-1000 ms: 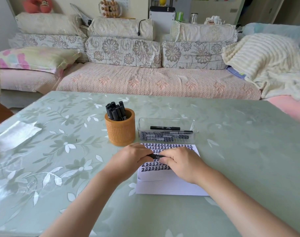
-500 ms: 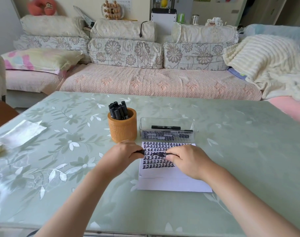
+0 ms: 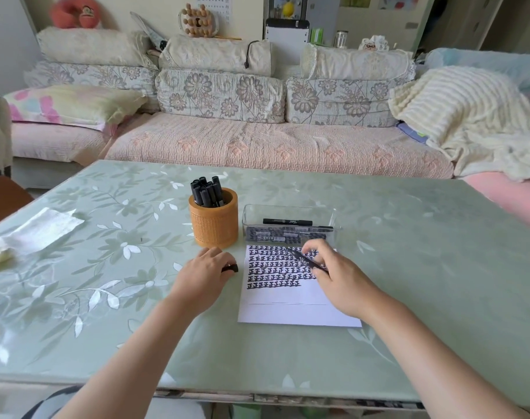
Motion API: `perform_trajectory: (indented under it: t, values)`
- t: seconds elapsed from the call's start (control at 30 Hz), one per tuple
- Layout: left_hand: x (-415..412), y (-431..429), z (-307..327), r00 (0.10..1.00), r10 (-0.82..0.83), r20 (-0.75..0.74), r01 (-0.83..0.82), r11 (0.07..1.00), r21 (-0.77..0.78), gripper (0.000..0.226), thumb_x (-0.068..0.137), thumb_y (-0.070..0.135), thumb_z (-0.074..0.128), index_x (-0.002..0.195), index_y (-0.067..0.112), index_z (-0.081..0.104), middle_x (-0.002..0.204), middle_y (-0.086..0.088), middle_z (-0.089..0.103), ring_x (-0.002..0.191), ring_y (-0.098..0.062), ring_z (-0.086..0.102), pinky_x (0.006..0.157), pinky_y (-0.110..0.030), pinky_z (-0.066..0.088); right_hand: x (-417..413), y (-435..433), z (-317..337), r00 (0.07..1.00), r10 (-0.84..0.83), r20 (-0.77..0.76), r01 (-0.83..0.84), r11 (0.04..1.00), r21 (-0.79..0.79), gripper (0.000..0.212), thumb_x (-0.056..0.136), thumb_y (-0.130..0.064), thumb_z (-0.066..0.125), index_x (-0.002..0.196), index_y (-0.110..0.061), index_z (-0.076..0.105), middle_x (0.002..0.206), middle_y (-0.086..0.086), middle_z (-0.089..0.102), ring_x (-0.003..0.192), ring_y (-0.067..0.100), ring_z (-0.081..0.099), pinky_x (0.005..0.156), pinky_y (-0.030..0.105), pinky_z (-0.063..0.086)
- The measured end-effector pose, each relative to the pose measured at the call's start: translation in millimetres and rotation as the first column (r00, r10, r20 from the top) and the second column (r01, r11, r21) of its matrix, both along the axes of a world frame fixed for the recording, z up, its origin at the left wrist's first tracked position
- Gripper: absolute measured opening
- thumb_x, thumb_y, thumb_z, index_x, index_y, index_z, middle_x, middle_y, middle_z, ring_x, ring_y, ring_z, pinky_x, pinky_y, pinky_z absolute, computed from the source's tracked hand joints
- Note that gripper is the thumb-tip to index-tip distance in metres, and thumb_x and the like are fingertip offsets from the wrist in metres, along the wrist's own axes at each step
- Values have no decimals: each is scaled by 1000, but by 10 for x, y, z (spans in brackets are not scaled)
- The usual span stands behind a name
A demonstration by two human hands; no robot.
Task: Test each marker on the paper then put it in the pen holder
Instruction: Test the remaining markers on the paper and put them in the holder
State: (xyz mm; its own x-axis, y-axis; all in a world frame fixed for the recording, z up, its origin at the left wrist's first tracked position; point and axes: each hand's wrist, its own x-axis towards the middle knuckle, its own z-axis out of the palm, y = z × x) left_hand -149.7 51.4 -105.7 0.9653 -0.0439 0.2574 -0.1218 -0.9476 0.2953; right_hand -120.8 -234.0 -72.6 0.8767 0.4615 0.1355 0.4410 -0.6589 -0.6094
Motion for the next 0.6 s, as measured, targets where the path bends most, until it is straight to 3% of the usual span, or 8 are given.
perform_trajectory:
  t: [0.13, 0.23, 0.33, 0.47, 0.53, 0.6]
  values:
    - [20, -9, -2, 1000, 0, -28, -1, 1000, -19, 24, 96, 35, 55, 113, 23, 65, 104, 5, 56, 107, -19, 48, 84, -36, 47, 35, -58, -10, 999, -9, 49, 4, 996, 84, 41, 91, 3, 45, 100, -31, 64, 102, -12, 53, 73, 0, 55, 69, 17, 37]
    - [40, -53, 0, 1000, 30, 5, -30, 999, -43, 30, 96, 39, 53, 117, 20, 64, 110, 2, 57, 109, -21, 49, 87, -38, 47, 59, -99, -1, 999, -3, -34, 9, 983, 183, 65, 81, 15, 35, 115, -30, 67, 104, -11, 53, 68, 9, 59, 66, 16, 40]
    - [20, -202, 61, 977, -34, 209, 52, 995, -85, 34, 96, 40, 49, 110, 15, 68, 102, 0, 59, 99, -24, 54, 80, -38, 50, 76, -136, -30, 999, 24, -35, -16, 979, 203, 76, 77, 22, 34, 127, -30, 59, 101, -9, 52, 74, 5, 55, 75, 23, 45]
    - [-58, -537, 102, 913, -253, 320, 295, 951, -92, 23, 95, 33, 51, 99, 21, 70, 91, 6, 58, 86, -16, 53, 71, -32, 48, 67, -163, -63, 999, -5, -49, 18, 959, 283, 25, 89, -12, 65, 99, -34, 57, 80, -1, 52, 66, 7, 45, 64, 22, 38]
    - [-85, -689, 58, 893, -312, 325, 354, 932, -75, 13, 94, 29, 58, 92, 24, 70, 87, 9, 57, 81, -15, 52, 65, -32, 47, 75, -140, -70, 993, -18, -116, 62, 919, 390, 9, 93, -21, 63, 90, -27, 58, 71, -3, 52, 62, 10, 47, 60, 22, 39]
    - [-116, -801, 10, 880, -361, 308, 397, 916, -59, 14, 93, 32, 59, 89, 27, 71, 85, 10, 57, 78, -15, 51, 63, -31, 44, 94, -118, -90, 981, -23, -193, 117, 864, 490, 5, 95, -19, 58, 94, -23, 61, 73, -2, 59, 59, 17, 55, 56, 26, 43]
